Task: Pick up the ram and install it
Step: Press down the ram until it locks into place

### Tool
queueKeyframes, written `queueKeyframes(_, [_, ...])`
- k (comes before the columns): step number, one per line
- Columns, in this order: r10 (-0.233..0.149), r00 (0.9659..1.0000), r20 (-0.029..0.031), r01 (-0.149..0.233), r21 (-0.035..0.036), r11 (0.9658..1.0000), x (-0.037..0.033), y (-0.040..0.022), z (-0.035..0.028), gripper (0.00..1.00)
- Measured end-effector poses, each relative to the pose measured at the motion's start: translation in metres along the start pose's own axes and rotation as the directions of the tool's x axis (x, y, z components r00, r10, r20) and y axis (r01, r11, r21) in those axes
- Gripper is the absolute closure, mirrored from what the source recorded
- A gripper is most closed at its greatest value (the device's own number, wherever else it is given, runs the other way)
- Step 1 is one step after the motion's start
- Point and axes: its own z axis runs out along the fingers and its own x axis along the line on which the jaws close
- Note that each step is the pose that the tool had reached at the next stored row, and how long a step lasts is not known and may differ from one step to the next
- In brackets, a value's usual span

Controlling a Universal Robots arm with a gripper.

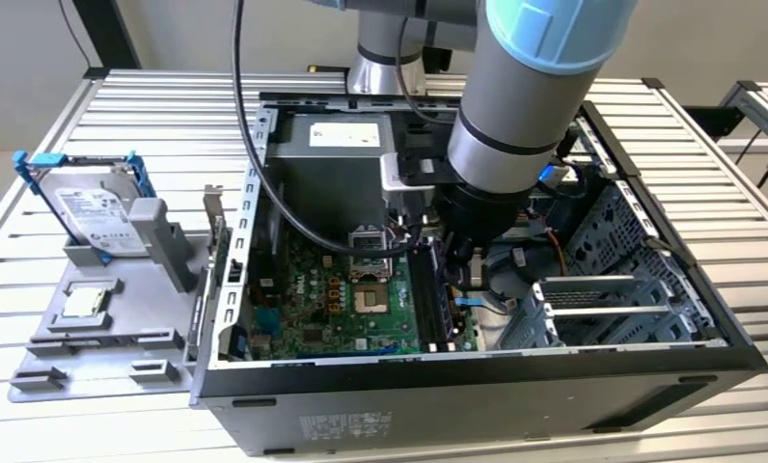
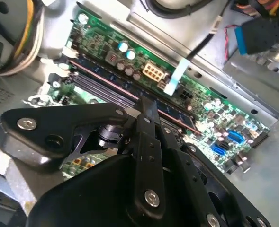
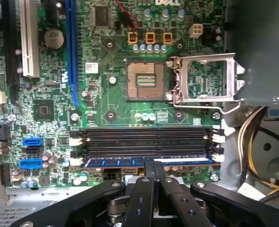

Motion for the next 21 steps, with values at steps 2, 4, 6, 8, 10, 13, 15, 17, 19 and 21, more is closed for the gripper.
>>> queueKeyframes(2, [0.0,1.0,-0.0001,0.0,0.0001,1.0,0.0005,0.0,0.0,1.0])
queueKeyframes(4, [0.0,1.0,-0.0002,0.0,0.0003,1.0,0.0009,-0.0001,0.0026,1.0])
queueKeyframes(6, [0.0,1.0,-0.0002,0.0,0.0011,1.0,0.0009,0.0008,0.0063,1.0])
queueKeyframes(8, [0.0,1.0,-0.0002,0.0,0.0014,1.0,0.001,0.0016,0.01,1.0])
queueKeyframes(10, [0.0,1.0,-0.0007,0.0,0.0012,1.0,0.0013,0.0016,0.0134,1.0])
queueKeyframes(13, [0.0,1.0,-0.0016,0.0,0.0009,1.0,0.0017,0.0017,0.0185,1.0])
queueKeyframes(15, [0.0,1.0,-0.0021,0.0,0.001,1.0,0.0016,0.002,0.0202,1.0])
queueKeyframes(17, [-0.001,1.0,0.0001,0.001,0.0017,1.0,0.0009,0.0019,0.016,1.0])
queueKeyframes(19, [-0.001,1.0,-0.0009,0.001,0.0014,1.0,0.0005,0.0022,0.0023,1.0])
queueKeyframes(21, [-0.001,1.0,-0.0012,0.001,0.0013,1.0,0.0,0.0022,-0.0069,1.0])
